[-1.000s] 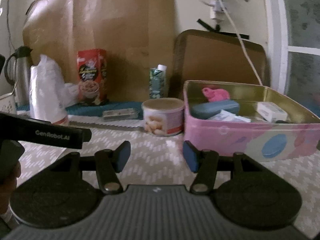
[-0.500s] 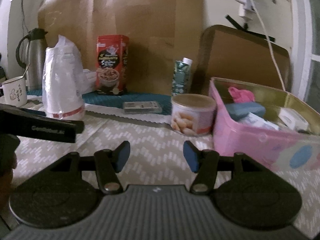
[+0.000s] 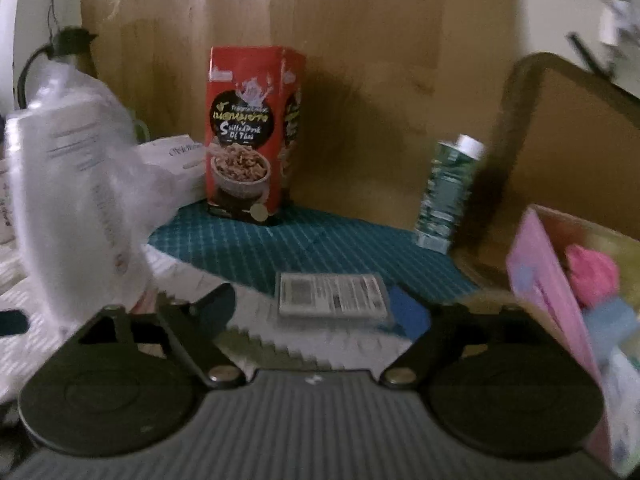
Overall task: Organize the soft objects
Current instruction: 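Grasp the clear barcode-labelled packet with the right gripper, then set the clear packet on the table in front of the left gripper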
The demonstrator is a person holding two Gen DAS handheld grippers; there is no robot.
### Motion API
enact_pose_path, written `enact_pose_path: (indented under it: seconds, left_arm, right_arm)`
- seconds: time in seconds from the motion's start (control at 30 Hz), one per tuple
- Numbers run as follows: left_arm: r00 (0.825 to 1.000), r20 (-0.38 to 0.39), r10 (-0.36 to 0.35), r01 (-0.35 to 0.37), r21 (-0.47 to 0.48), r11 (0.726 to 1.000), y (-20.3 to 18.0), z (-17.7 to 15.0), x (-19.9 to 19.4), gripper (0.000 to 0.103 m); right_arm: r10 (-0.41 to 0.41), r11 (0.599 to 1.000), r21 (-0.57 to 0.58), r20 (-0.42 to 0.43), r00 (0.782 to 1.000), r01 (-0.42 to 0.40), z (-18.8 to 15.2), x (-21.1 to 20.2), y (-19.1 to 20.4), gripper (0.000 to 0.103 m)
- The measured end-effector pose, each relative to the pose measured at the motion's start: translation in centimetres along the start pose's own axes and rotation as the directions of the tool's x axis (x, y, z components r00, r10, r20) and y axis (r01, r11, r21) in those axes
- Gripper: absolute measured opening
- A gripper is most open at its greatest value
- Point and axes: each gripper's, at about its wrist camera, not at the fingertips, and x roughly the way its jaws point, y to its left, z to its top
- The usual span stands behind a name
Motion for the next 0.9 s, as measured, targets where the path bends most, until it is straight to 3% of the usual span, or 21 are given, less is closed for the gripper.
enact_pose_path:
  seconds: [0.2, 0.27, 0.33, 0.37, 0.63, 0.9]
  left_arm:
    - [1.0, -0.008, -0.02, 0.02, -0.032, 0.999, 0.6, 0.2, 0.2, 0.102]
    - [1.0, -0.008, -0.024, 0.024, -0.037, 0.999, 0.6, 0.2, 0.1, 0.102]
    - [1.0, -0.009, -0.028, 0.028, -0.042, 0.999, 0.7, 0.2, 0.3, 0.102]
    - [1.0, -0.009, -0.03, 0.029, -0.047, 0.998, 0.8, 0.3, 0.3, 0.102]
    - [0.999, 0.005, -0.038, 0.039, -0.061, 0.997, 1.0, 0.4, 0.3, 0.102]
    - [0.998, 0.017, -0.053, 0.054, -0.078, 0.995, 1.3, 0.4, 0.1, 0.102]
  right_arm:
    - [-0.042, 0.996, -0.085, -0.178, 0.983, 0.027, 1.3, 5.5, -0.5, 0.096]
    - [-0.019, 1.0, -0.021, -0.237, 0.971, 0.014, 1.6, 6.6, -1.7, 0.1]
    - [0.03, 0.999, 0.036, -0.276, 0.961, -0.02, 1.9, 7.1, -2.7, 0.096]
    - [0.065, 0.997, 0.057, -0.28, 0.958, -0.051, 1.9, 7.0, -3.0, 0.091]
    - [0.127, 0.991, 0.0, -0.219, 0.967, -0.13, 0.6, 4.2, -0.2, 0.091]
    - [0.195, 0.978, -0.044, -0.152, 0.969, -0.203, -2.7, -1.1, 0.5, 0.091]
